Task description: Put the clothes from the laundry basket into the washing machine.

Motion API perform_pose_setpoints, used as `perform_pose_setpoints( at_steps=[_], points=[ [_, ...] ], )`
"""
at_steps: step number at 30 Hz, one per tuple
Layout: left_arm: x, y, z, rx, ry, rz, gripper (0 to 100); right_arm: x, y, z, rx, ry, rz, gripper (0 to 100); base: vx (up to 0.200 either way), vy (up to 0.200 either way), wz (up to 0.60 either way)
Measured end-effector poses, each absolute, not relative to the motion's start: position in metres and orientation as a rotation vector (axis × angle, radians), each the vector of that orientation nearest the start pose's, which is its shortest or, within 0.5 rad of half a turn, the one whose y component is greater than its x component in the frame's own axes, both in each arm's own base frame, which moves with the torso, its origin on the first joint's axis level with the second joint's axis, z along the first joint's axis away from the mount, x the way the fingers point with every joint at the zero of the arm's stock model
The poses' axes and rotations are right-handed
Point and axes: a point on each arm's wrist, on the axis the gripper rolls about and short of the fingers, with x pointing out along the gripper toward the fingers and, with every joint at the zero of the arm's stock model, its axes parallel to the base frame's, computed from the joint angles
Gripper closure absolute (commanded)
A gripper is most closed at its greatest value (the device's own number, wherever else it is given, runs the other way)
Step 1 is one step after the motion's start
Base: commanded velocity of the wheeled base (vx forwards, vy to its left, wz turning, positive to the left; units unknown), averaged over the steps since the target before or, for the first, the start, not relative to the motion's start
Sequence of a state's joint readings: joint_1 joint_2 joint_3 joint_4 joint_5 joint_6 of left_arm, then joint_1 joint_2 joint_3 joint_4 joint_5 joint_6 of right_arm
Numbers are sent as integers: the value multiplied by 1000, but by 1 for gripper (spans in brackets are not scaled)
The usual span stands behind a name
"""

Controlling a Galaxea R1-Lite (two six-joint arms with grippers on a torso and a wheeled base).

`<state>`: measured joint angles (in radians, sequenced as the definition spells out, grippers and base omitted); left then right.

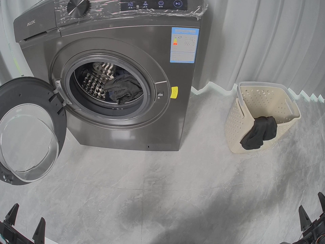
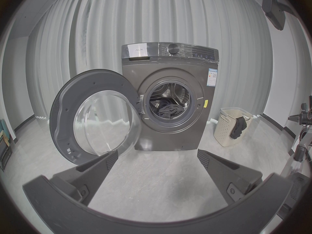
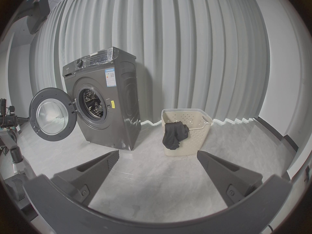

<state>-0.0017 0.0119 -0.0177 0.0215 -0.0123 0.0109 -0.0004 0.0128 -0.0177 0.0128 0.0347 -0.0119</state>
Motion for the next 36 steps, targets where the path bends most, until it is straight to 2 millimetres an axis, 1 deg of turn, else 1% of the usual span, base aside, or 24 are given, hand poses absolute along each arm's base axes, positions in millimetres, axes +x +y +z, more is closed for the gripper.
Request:
perform_pose_setpoints(
  at_steps=[34, 36],
  points=[
    [-23, 0, 79, -17, 17, -6, 0, -23, 1, 79, -11, 8, 35, 0, 0, -200, 0],
    [-23, 0, 78, -19, 18, -4, 0, -23, 1, 79, -11, 9, 35, 0, 0, 0, 0]
  ],
)
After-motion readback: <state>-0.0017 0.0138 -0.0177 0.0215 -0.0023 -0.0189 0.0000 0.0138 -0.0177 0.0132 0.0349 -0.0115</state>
